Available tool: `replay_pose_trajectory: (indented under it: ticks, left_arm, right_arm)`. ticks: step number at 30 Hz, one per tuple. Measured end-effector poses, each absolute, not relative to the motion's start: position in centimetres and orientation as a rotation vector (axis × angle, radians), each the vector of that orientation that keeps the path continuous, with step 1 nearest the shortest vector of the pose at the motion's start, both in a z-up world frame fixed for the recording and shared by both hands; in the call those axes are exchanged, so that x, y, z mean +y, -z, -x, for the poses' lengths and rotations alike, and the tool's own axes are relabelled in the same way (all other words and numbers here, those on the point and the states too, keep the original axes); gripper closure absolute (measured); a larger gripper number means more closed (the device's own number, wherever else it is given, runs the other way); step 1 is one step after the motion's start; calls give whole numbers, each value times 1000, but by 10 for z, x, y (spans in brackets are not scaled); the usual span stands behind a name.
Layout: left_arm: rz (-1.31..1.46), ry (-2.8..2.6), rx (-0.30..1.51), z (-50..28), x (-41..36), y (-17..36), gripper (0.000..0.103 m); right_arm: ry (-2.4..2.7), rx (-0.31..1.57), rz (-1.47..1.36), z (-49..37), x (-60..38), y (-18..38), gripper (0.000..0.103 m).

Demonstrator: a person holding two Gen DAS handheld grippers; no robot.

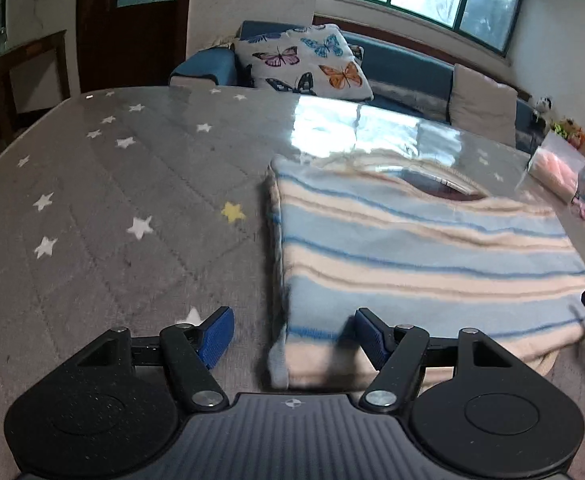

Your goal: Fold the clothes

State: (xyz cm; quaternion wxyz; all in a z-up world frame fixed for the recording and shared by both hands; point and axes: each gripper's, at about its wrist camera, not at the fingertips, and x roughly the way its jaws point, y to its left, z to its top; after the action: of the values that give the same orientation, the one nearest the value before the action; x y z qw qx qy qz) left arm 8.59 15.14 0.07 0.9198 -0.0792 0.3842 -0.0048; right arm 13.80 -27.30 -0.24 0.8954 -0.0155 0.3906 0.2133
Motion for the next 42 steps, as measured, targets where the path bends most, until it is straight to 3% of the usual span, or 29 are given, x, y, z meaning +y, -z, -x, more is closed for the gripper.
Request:
replay_pose_trajectory:
  ticks: [17, 22, 24, 28, 31, 39, 42]
  left_arm:
    - [199, -27, 785, -128, 161, 4, 40]
    - [194, -31, 783, -127, 167, 3, 52]
    - [225, -1, 789, -126, 171, 3, 67]
    - [231, 18, 799, -130, 171, 1, 70]
    - [243, 18, 807, -132, 175, 1, 68]
    - [233, -28, 785, -128, 187, -7, 34]
    - [233, -43, 769, -124, 194, -13, 29]
  right_arm:
    - [-423, 792, 44, -185, -266, 7, 31]
    - [-413, 794, 67, -188, -262, 9, 31]
    - [-410, 788, 83, -185, -256, 6, 31]
    - [-473, 761, 137, -175, -234, -5, 31]
    - [-554, 751, 176, -164, -209, -12, 31]
    - [-807, 697, 324, -128, -114, -21, 31]
    - [-878, 683, 365, -117, -83, -19, 31]
